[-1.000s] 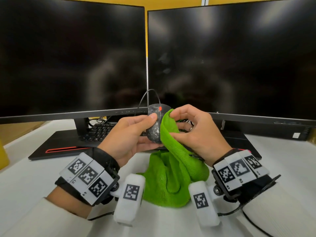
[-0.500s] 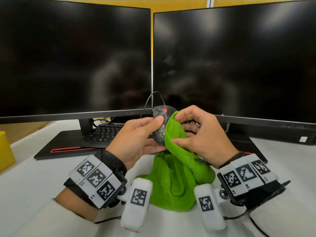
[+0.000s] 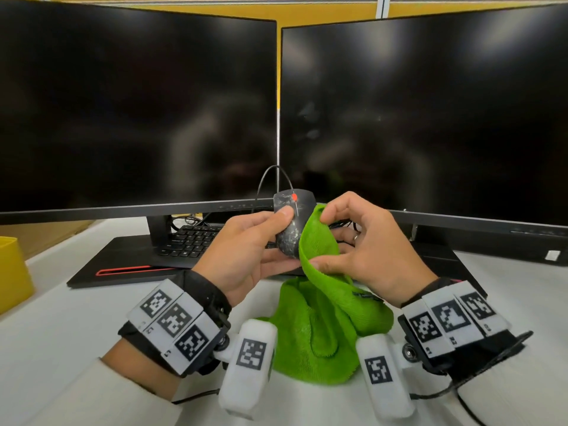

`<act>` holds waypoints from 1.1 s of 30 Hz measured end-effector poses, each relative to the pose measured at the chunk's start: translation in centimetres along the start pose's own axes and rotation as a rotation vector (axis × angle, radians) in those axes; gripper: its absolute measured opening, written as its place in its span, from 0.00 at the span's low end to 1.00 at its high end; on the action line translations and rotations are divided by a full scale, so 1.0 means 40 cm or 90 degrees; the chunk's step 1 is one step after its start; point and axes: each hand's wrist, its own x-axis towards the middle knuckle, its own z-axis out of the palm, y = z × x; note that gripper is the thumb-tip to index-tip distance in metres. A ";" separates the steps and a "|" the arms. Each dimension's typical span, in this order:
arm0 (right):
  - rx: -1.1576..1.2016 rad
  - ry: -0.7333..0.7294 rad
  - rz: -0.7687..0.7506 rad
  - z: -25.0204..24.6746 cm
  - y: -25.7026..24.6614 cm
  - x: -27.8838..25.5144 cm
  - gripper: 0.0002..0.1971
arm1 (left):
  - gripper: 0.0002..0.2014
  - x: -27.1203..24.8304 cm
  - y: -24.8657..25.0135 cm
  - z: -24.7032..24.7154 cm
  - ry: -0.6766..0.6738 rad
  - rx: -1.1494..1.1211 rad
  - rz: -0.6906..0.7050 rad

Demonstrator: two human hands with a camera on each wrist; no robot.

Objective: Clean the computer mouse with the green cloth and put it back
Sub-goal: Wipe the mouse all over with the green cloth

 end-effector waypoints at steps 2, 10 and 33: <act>-0.017 0.010 -0.003 0.002 0.000 0.000 0.29 | 0.18 -0.001 -0.004 0.004 -0.013 0.005 0.002; 0.001 0.084 -0.037 -0.011 -0.003 0.004 0.13 | 0.14 -0.012 -0.003 0.004 -0.049 0.035 0.025; -0.091 0.057 -0.037 -0.014 -0.009 0.005 0.11 | 0.16 -0.008 -0.004 0.000 -0.025 0.010 0.024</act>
